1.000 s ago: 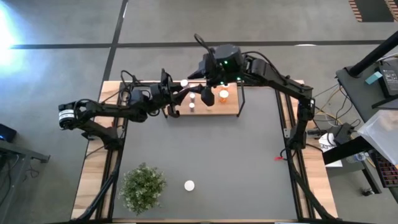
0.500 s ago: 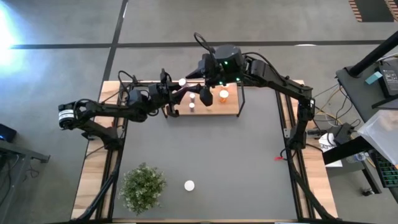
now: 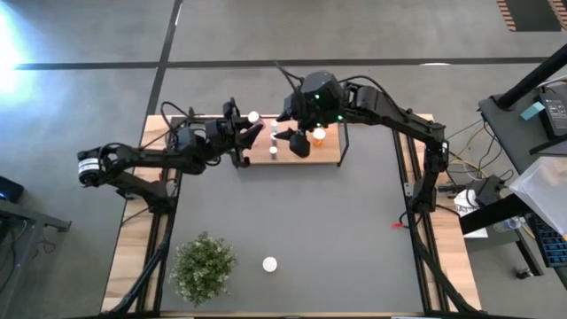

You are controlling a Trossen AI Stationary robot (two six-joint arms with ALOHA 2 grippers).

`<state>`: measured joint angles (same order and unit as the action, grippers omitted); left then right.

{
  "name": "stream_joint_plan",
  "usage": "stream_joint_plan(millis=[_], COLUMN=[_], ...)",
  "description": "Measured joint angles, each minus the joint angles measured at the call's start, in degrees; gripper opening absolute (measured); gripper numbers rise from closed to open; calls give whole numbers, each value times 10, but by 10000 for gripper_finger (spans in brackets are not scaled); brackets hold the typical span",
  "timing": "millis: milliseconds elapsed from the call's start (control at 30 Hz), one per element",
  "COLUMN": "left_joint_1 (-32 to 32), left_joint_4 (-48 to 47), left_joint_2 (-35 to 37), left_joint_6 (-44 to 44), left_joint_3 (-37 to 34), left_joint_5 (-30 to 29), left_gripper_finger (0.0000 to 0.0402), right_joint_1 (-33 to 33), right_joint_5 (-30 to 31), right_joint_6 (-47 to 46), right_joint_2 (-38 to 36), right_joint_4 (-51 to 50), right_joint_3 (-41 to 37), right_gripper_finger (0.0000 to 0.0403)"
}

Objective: Pick and place medicine bottles onto shelf by color
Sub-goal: Put the pink pill bottle on the shelf aligned with the other pink pill bottles

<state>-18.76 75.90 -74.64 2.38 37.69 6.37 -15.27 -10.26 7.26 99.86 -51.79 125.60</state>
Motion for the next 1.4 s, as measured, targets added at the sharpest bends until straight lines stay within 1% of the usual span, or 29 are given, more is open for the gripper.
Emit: stream_joint_plan(millis=[133,267,500,600,733,833,900,967,1133,1300,1400], left_joint_1=[0,0,9,25,55,78,86,88,88,87,87], left_joint_4=[-5,-4,-18,-20,-37,-64,-63,-48,2,38,41], left_joint_2=[16,31,70,83,100,109,110,110,110,110,110], left_joint_6=[2,11,120,148,153,153,148,125,19,-34,-45], left_joint_3=[-24,-57,-136,-172,-218,-244,-249,-248,-228,-198,-179], left_joint_5=[-2,-34,-56,-68,-70,-91,-108,-117,-119,-130,-129], left_gripper_finger=[88,88,88,88,88,88,88,88,88,88,88], right_joint_1=[-1,-1,-1,-4,-9,-13,-15,-14,-12,-12,-11], right_joint_5=[9,39,49,49,49,49,49,44,31,-53,-79], right_joint_6=[4,18,35,42,44,44,43,41,45,47,48], right_joint_2=[-4,-7,-7,-7,-7,-7,-7,-5,-1,-1,-1], right_joint_4=[-43,-79,-101,-104,-112,-114,-111,-101,-44,87,159], right_joint_3=[0,0,0,0,0,0,0,-1,-32,-81,-111], right_gripper_finger=[226,226,226,226,226,226,226,226,226,226,226])
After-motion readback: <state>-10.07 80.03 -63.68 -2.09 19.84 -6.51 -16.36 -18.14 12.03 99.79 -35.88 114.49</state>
